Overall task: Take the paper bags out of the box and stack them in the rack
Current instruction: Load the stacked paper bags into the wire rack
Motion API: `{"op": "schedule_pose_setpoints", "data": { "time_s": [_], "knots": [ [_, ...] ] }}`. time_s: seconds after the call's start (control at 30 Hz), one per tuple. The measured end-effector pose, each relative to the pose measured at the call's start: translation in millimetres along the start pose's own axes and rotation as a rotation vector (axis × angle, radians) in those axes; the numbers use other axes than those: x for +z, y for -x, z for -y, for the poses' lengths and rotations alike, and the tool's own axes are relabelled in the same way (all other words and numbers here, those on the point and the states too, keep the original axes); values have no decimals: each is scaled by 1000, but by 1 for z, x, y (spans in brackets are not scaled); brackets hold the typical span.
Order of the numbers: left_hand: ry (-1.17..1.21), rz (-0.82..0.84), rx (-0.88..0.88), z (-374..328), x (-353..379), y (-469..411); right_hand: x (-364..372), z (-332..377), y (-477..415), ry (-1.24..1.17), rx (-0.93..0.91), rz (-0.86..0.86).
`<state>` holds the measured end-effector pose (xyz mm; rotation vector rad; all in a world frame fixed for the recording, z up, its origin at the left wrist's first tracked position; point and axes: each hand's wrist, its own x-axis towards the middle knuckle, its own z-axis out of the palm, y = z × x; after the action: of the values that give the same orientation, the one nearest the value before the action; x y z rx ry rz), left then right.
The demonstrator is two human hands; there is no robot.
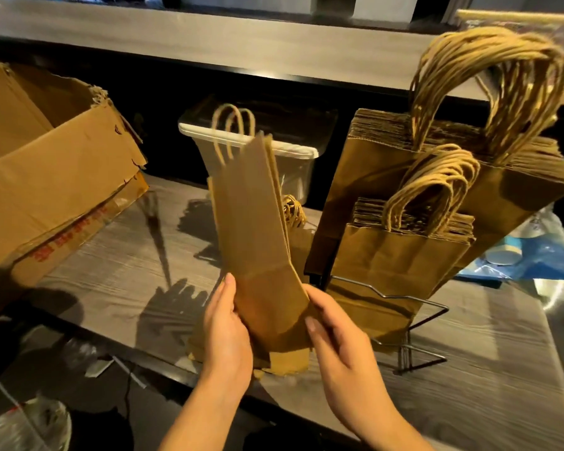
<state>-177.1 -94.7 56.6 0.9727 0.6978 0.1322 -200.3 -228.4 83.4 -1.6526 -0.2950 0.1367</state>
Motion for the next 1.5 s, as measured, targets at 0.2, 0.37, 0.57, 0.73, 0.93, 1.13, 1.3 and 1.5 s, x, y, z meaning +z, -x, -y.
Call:
{"op": "schedule_pose_setpoints", "data": {
  "time_s": [0.2,0.37,0.57,0.73,0.93,1.13,1.3,1.5],
  "knots": [
    [119,187,70,-32,32,15,-42,13,-13,148,-239,-214],
    [60,288,278,-51,68,32,-72,12,-18,304,-340,-505],
    [-277,512,620,-46,98,43,-98,23,-23,562,-554,-744],
    [-334,540,674,-31,108,49,-112,1,-20,568,-524,-874],
    [-413,457,325,10,101,50,-114,-23,-12,467,-274,-830],
    [-603,498,271,27,95,36,-112,-43,-4,752,-75,-782],
    [-663,494,268,26,96,35,-109,-39,-9,646,-72,-728],
    [-695,520,355,30,96,32,-94,-30,-20,344,0,-594]
  ]
}}
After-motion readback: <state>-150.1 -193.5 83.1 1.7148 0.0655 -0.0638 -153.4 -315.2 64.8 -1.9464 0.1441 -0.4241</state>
